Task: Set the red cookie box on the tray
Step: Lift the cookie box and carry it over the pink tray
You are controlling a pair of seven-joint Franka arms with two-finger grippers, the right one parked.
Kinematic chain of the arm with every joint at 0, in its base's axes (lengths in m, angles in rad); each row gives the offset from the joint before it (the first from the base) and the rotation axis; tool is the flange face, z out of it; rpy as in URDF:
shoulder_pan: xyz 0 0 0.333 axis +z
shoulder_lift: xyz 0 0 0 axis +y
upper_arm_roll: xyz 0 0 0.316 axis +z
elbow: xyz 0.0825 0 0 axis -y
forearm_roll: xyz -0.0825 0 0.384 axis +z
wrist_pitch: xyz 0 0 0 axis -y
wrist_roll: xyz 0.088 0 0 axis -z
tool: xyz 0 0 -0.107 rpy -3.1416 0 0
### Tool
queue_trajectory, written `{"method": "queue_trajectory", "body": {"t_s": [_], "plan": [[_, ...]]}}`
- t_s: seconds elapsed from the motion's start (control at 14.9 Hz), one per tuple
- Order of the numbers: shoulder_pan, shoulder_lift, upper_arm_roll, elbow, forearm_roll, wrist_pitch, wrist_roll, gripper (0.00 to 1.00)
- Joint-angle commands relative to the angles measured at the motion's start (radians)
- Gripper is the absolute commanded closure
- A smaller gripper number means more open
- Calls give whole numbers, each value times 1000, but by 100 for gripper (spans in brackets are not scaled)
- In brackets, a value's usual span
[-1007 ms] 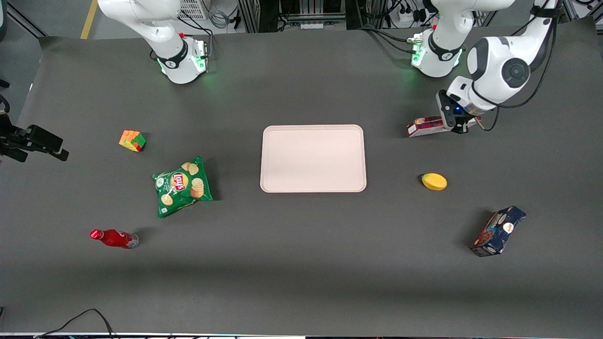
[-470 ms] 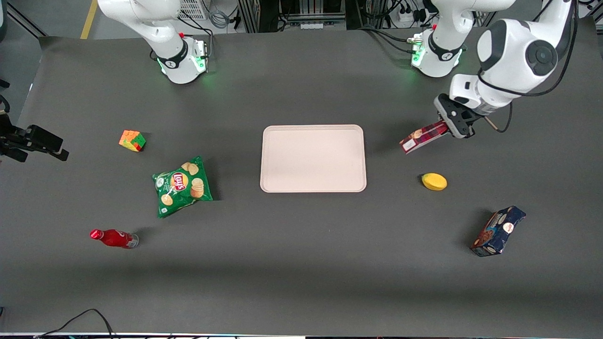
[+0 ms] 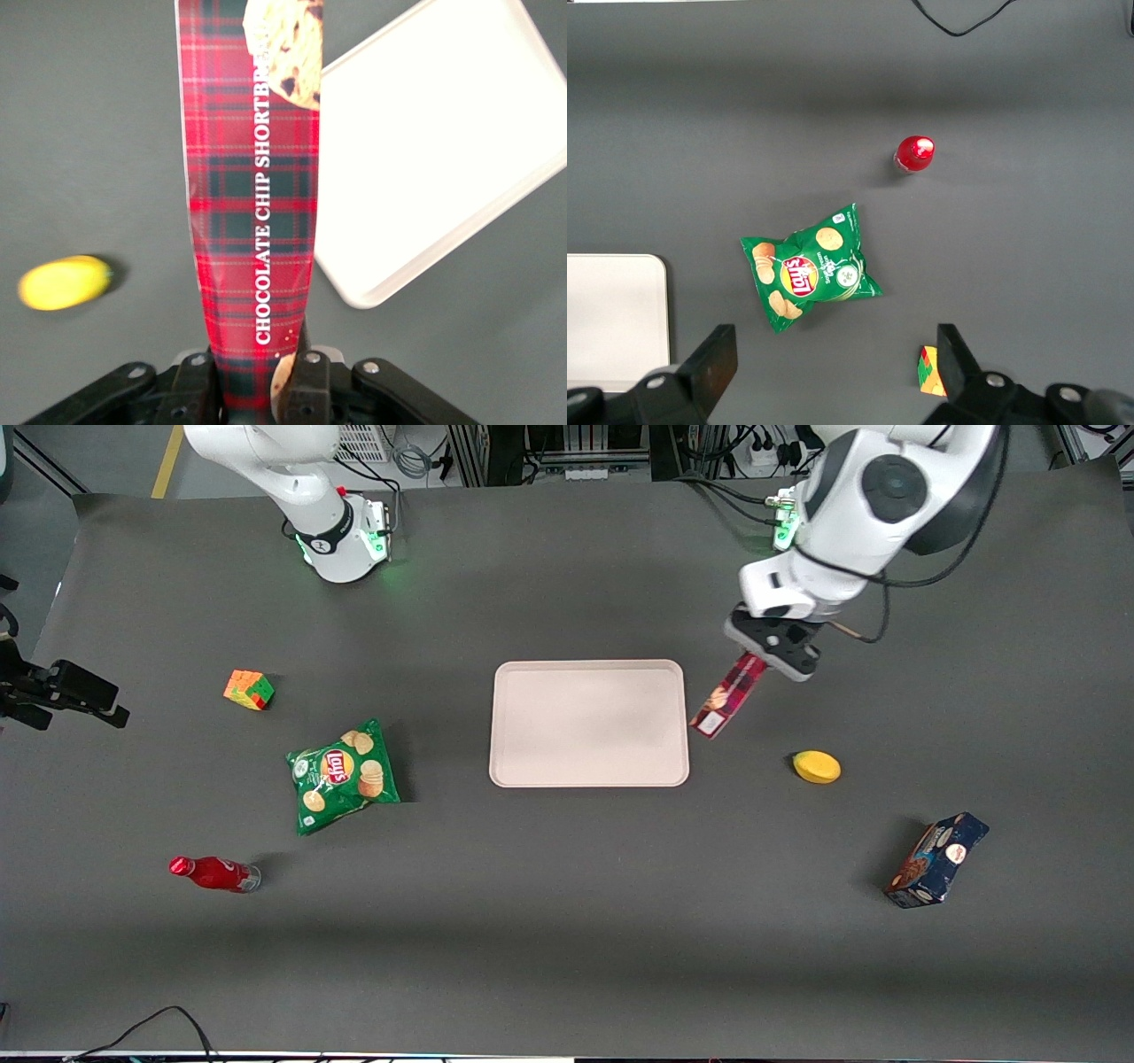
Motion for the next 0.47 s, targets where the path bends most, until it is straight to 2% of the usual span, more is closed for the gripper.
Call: {"method": "queue_trajectory", "body": {"t_s": [0.0,0.2,0.4], "plan": [[-42,139,-35,62,6,87,-270,99],[-101,249,-35,59,44,194,-494,99],[-144,345,-35,54,130,296,-652,99]]}}
